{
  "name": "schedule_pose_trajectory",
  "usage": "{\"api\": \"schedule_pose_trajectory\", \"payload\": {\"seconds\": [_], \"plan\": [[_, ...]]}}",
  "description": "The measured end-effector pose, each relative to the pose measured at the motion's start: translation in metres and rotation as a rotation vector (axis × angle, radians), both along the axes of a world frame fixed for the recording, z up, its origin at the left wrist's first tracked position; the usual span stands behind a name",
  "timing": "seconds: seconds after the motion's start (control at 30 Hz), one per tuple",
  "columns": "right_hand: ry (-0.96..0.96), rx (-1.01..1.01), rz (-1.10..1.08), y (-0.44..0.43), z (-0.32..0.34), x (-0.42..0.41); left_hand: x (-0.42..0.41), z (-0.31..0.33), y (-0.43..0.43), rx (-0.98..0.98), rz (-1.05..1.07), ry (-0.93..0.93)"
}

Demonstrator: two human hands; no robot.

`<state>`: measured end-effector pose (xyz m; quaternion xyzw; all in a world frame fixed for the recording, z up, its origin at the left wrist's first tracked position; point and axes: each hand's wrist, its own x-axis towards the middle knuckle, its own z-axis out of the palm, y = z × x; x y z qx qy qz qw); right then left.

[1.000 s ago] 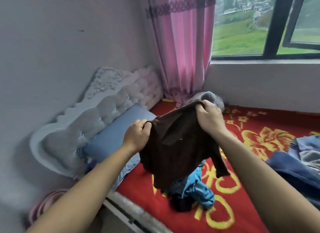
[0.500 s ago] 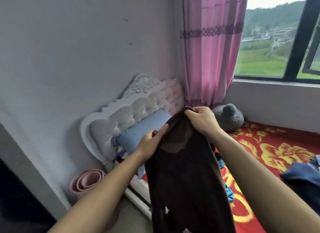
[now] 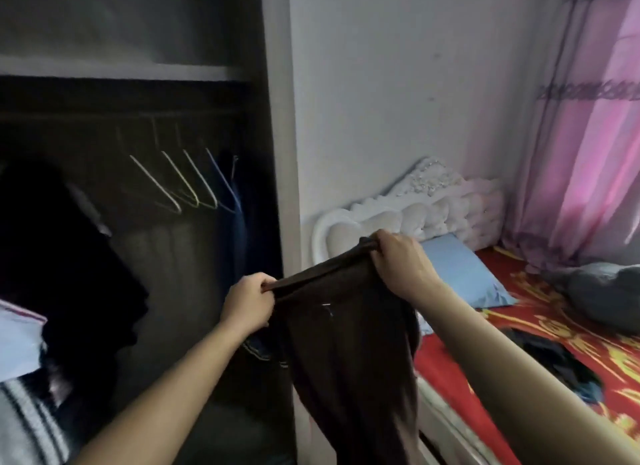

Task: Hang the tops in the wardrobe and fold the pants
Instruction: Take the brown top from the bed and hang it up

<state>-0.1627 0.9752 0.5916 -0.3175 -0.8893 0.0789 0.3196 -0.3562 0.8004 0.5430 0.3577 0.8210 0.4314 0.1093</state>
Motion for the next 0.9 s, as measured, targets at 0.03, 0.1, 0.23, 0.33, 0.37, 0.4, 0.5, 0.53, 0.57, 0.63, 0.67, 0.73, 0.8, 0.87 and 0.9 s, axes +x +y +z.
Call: {"api": "schedule_pose_trajectory", "payload": {"seconds": [0.03, 0.1, 0.23, 0.33, 0.37, 0.4, 0.5, 0.53, 0.57, 0.63, 0.67, 0.73, 0.8, 0.87, 0.9], "plan": [[-0.037, 0.053, 0.032, -0.008, 0.001, -0.017, -0.014, 0.001, -0.012, 0.059, 0.021, -0.095], [-0.098, 0.095, 0.077, -0.021, 0.003, -0.051, -0.04, 0.001, -0.033, 0.167, 0.056, -0.305], [-0.126, 0.008, 0.18, -0.04, 0.004, -0.116, -0.076, 0.011, -0.06, 0.303, 0.113, -0.595], [-0.026, -0.243, 0.298, -0.049, 0.004, -0.167, -0.103, 0.015, -0.073, 0.359, 0.133, -0.646], [0.016, -0.341, 0.339, -0.052, 0.003, -0.185, -0.115, 0.015, -0.075, 0.36, 0.15, -0.597], [0.055, -0.428, 0.382, -0.055, 0.002, -0.202, -0.129, 0.014, -0.077, 0.361, 0.193, -0.51], [0.079, -0.546, 0.496, -0.056, 0.0, -0.253, -0.179, 0.016, -0.083, 0.453, 0.407, -0.299], [0.064, -0.536, 0.527, -0.054, 0.001, -0.27, -0.195, 0.02, -0.086, 0.49, 0.474, -0.266], [0.048, -0.515, 0.551, -0.051, 0.002, -0.286, -0.213, 0.025, -0.089, 0.513, 0.529, -0.234], [0.004, -0.463, 0.574, -0.044, 0.003, -0.316, -0.246, 0.035, -0.093, 0.521, 0.601, -0.179], [-0.028, -0.442, 0.581, -0.041, 0.004, -0.331, -0.26, 0.04, -0.093, 0.526, 0.626, -0.171], [-0.096, -0.419, 0.615, -0.04, 0.005, -0.359, -0.286, 0.049, -0.093, 0.533, 0.649, -0.167], [-0.125, -0.378, 0.646, -0.041, 0.009, -0.383, -0.305, 0.057, -0.094, 0.472, 0.637, -0.081], [-0.108, -0.329, 0.66, -0.045, 0.013, -0.401, -0.322, 0.062, -0.098, 0.37, 0.62, 0.09], [-0.085, -0.33, 0.681, -0.048, 0.013, -0.409, -0.33, 0.064, -0.1, 0.326, 0.61, 0.169]]}}
